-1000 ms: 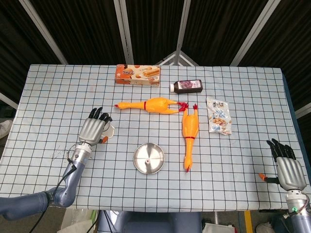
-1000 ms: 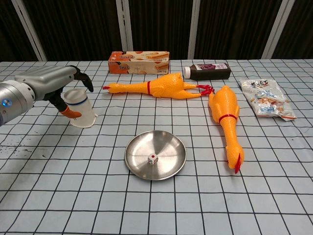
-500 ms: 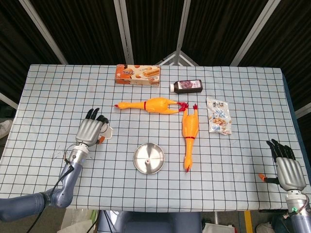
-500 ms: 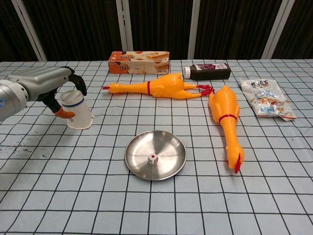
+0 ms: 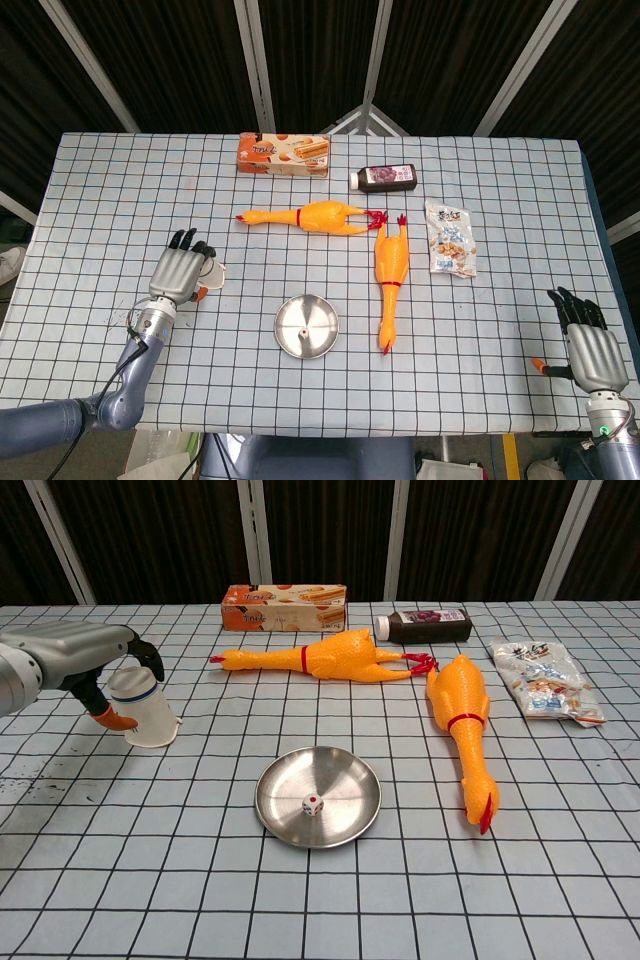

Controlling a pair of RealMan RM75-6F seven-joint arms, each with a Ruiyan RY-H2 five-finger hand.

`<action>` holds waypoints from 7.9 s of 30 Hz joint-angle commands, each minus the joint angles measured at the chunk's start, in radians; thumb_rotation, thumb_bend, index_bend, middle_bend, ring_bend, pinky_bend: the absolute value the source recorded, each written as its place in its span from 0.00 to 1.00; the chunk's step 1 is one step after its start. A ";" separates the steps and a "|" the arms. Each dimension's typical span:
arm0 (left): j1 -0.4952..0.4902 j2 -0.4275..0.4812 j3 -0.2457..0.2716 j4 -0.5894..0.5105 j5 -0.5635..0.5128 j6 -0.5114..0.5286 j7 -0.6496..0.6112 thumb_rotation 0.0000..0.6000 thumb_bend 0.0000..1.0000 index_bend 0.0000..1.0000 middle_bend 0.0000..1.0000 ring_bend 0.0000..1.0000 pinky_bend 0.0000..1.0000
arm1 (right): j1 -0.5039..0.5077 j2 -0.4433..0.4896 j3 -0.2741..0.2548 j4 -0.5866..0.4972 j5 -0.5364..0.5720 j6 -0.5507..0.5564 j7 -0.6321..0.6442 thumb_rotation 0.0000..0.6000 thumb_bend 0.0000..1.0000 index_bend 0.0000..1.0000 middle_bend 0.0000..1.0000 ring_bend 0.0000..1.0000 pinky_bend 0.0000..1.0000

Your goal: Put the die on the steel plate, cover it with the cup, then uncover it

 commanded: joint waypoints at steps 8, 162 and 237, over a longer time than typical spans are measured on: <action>0.006 0.033 -0.007 -0.041 0.005 0.030 -0.008 1.00 0.35 0.31 0.40 0.00 0.00 | 0.003 -0.002 0.000 0.001 0.014 -0.012 -0.005 1.00 0.02 0.05 0.00 0.09 0.00; -0.346 -0.220 0.027 -0.172 -0.181 0.115 0.126 1.00 0.36 0.41 0.37 0.03 0.00 | -0.004 0.037 0.004 -0.010 0.025 -0.030 0.070 1.00 0.02 0.05 0.00 0.09 0.00; -0.346 -0.075 0.030 -0.262 -0.278 -0.206 -0.200 1.00 0.36 0.42 0.38 0.03 0.00 | -0.001 0.041 -0.001 -0.026 0.029 -0.040 0.065 1.00 0.02 0.05 0.00 0.09 0.00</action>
